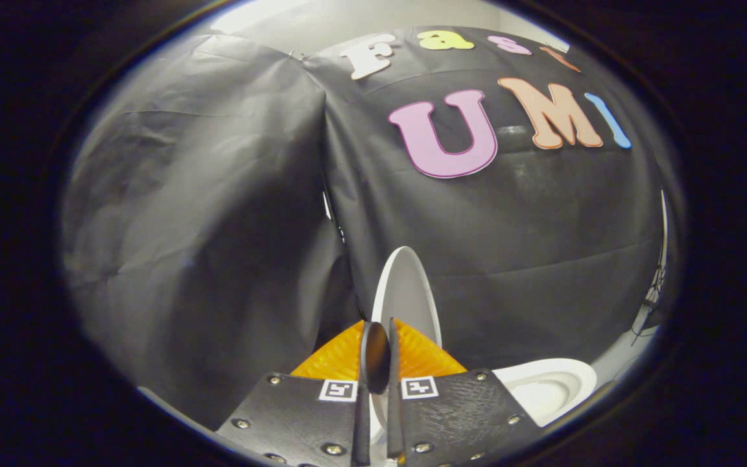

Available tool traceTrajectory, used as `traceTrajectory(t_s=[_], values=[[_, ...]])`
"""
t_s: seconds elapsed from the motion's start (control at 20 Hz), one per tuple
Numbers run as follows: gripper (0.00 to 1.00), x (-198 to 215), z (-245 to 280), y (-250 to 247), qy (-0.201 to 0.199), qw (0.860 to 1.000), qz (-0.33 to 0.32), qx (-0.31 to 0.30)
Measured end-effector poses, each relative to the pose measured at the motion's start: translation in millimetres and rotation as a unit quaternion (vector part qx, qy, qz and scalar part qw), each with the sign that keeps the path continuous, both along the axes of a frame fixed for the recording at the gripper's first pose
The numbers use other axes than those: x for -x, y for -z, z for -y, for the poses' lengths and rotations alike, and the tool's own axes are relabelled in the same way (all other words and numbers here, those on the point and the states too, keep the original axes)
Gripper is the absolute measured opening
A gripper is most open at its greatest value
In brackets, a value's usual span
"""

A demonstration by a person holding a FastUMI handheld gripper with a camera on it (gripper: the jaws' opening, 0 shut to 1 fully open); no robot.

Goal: Open the toilet lid.

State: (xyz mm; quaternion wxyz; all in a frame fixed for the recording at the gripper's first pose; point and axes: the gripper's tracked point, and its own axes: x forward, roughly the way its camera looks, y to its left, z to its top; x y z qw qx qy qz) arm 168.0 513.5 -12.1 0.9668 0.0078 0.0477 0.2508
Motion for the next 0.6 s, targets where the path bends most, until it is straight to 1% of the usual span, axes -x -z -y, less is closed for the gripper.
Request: traceTrajectory(t_s=[0.25,0.6], values=[[0.11,6,-21,8,-0.020,1.000,0.000,0.020],[0.11,13,-39,15,-0.041,0.999,-0.002,0.025]])
